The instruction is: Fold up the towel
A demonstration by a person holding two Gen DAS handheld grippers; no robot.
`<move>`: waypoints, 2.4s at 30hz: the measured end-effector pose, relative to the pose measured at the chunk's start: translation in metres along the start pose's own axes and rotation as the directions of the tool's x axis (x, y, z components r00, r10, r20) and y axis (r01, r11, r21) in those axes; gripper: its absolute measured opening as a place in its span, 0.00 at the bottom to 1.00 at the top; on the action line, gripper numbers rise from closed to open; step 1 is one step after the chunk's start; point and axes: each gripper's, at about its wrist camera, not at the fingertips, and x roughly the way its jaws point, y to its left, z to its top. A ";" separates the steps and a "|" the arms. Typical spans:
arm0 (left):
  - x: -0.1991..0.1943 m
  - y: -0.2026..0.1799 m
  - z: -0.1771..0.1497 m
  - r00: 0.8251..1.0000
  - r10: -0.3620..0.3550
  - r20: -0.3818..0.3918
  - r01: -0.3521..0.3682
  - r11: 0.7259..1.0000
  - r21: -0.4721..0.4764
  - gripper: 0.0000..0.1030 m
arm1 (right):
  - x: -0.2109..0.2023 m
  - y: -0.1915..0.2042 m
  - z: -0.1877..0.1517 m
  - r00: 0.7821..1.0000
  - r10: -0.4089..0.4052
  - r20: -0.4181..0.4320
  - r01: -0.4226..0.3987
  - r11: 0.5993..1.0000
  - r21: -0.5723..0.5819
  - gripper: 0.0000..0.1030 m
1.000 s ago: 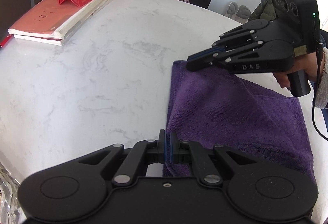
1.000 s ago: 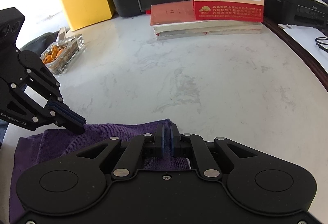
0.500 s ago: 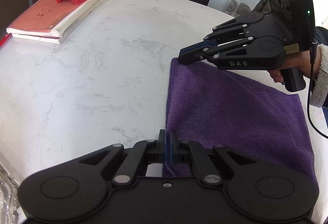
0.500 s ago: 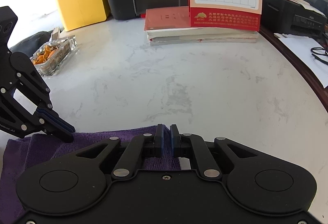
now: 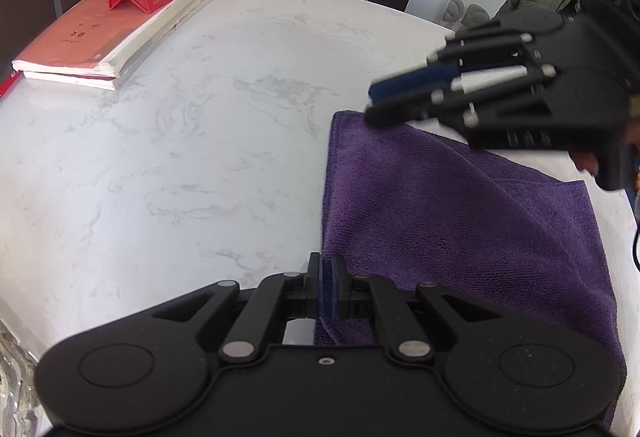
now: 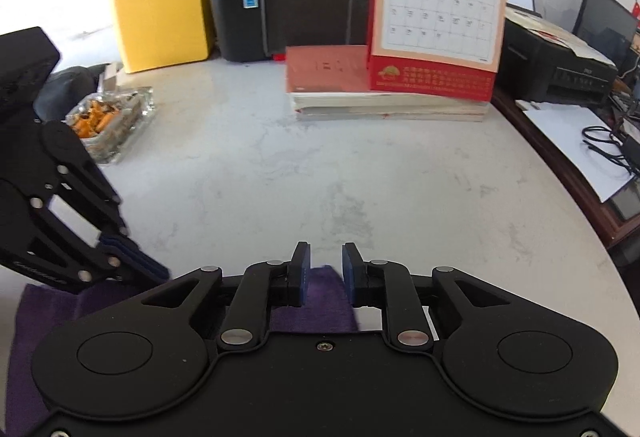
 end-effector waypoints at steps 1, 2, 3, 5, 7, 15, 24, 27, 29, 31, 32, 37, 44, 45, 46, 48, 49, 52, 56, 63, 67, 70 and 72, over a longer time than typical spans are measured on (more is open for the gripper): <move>0.000 0.000 -0.001 1.000 0.001 0.002 -0.001 1.000 0.001 0.03 | 0.002 0.007 -0.001 1.000 0.011 -0.015 -0.012 1.000 -0.012 0.16; -0.001 0.000 -0.001 1.000 0.002 0.005 -0.002 1.000 0.001 0.03 | 0.006 0.013 -0.004 0.999 0.017 -0.035 -0.017 1.000 -0.019 0.16; -0.002 0.000 -0.003 1.000 0.002 0.010 -0.002 1.000 -0.003 0.04 | 0.010 0.016 -0.006 0.998 0.017 -0.058 -0.018 1.000 -0.020 0.16; -0.008 0.000 -0.005 0.999 0.002 0.033 -0.002 1.000 -0.014 0.04 | 0.021 0.019 -0.012 0.995 0.002 -0.104 -0.003 1.000 -0.013 0.16; -0.022 0.004 -0.010 0.997 -0.013 0.073 0.015 0.999 -0.038 0.04 | 0.025 0.019 -0.018 0.994 -0.004 -0.110 0.004 1.000 -0.003 0.17; -0.086 0.020 -0.062 0.995 -0.039 0.087 0.049 0.993 -0.108 0.04 | 0.028 0.017 -0.019 0.993 -0.007 -0.116 0.008 1.000 0.007 0.17; -0.088 -0.011 -0.108 0.999 -0.031 0.016 0.031 0.999 -0.039 0.04 | 0.028 0.020 -0.013 0.988 -0.024 -0.151 0.023 1.000 -0.007 0.17; -0.085 -0.016 -0.112 1.000 0.001 0.015 0.000 1.000 -0.009 0.05 | 0.027 0.022 -0.012 0.987 -0.031 -0.160 0.029 0.999 -0.012 0.17; -0.083 -0.016 -0.113 1.000 0.011 0.008 -0.011 1.000 0.003 0.05 | 0.027 0.023 -0.012 0.986 -0.034 -0.164 0.031 0.999 -0.016 0.17; -0.081 -0.015 -0.114 1.000 0.022 -0.001 -0.022 1.000 0.012 0.06 | 0.027 0.023 -0.011 0.985 -0.035 -0.168 0.032 0.999 -0.020 0.17; -0.080 -0.015 -0.115 1.000 0.028 -0.006 -0.028 0.999 0.017 0.06 | 0.027 0.023 -0.011 0.985 -0.035 -0.169 0.032 0.999 -0.022 0.17; -0.079 -0.015 -0.116 1.000 0.023 -0.016 -0.022 0.999 0.032 0.12 | 0.027 0.023 -0.012 0.985 -0.033 -0.169 0.028 0.999 -0.029 0.17; -0.077 -0.020 -0.115 0.999 0.031 -0.031 -0.028 0.996 0.084 0.13 | 0.027 0.022 -0.012 0.986 -0.028 -0.165 0.023 0.999 -0.030 0.17; -0.077 -0.021 -0.115 0.999 0.034 -0.032 -0.031 0.995 0.091 0.13 | 0.027 0.022 -0.012 0.986 -0.028 -0.164 0.023 0.999 -0.031 0.17; -0.077 -0.021 -0.115 0.999 0.038 -0.032 -0.034 0.994 0.099 0.13 | 0.027 0.022 -0.012 0.986 -0.027 -0.163 0.022 0.999 -0.031 0.17; -0.078 -0.023 -0.115 0.998 0.049 -0.030 -0.045 0.992 0.121 0.11 | 0.027 0.022 -0.013 0.987 -0.026 -0.160 0.021 0.999 -0.030 0.17; -0.078 -0.024 -0.116 0.998 0.055 -0.029 -0.051 0.990 0.134 0.09 | 0.027 0.021 -0.013 0.987 -0.025 -0.159 0.020 0.999 -0.030 0.17; -0.077 -0.025 -0.116 0.998 0.063 -0.030 -0.058 0.988 0.142 0.06 | 0.026 0.021 -0.014 0.988 -0.024 -0.156 0.020 0.999 -0.028 0.17; -0.077 -0.024 -0.116 0.998 0.062 -0.031 -0.057 0.990 0.129 0.04 | 0.027 0.022 -0.014 0.988 -0.025 -0.155 0.020 0.999 -0.031 0.17; -0.083 -0.014 -0.116 0.998 0.032 -0.045 -0.029 0.997 0.076 0.03 | 0.027 0.022 -0.014 0.988 -0.023 -0.153 0.019 0.999 -0.030 0.18; -0.087 -0.011 -0.118 0.998 0.025 -0.061 -0.020 0.998 0.067 0.03 | 0.027 0.021 -0.014 0.988 -0.021 -0.154 0.017 0.999 -0.030 0.18; -0.087 -0.010 -0.119 0.997 0.021 -0.072 -0.016 0.998 0.066 0.03 | 0.027 0.021 -0.013 0.988 -0.020 -0.154 0.016 0.999 -0.030 0.18; -0.086 -0.011 -0.119 0.997 0.021 -0.078 -0.016 0.998 0.066 0.03 | 0.027 0.021 -0.013 0.988 -0.020 -0.154 0.016 0.999 -0.030 0.18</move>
